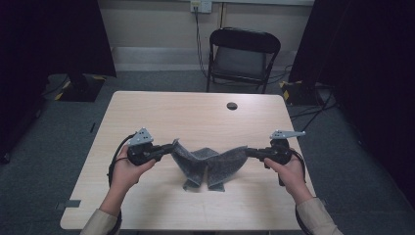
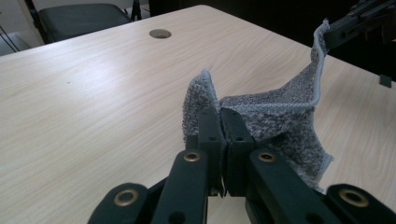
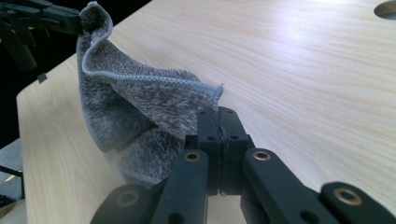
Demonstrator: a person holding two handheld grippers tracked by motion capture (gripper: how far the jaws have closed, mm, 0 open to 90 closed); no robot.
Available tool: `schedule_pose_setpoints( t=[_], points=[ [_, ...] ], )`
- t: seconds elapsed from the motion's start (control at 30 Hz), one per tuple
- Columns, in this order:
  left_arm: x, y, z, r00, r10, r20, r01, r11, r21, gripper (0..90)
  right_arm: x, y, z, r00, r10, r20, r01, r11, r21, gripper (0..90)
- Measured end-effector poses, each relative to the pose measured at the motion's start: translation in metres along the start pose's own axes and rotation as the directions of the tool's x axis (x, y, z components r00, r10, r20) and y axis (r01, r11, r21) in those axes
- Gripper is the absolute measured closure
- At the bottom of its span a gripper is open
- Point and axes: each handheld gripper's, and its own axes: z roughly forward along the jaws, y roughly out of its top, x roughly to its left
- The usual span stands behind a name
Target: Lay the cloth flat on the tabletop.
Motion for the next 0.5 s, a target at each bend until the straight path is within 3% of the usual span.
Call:
schedule_pose_setpoints(
  t=[0.33, 0.5],
  points=[
    [-0.006, 0.005, -0.007, 1.0, 0.008, 0.005, -0.008, 0.9999, -0.011, 88.4, 0.007, 0.005, -0.009, 0.9998, -0.003, -0.019, 0.002, 1.0, -0.006, 89.8],
    [-0.001, 0.008, -0.007, 0.9999, 0.001, -0.016, -0.001, 0.9999, -0.015, 88.4, 0.005, 0.006, -0.01, 0.9997, 0.025, -0.002, -0.026, 1.0, -0.018, 89.8]
  ],
)
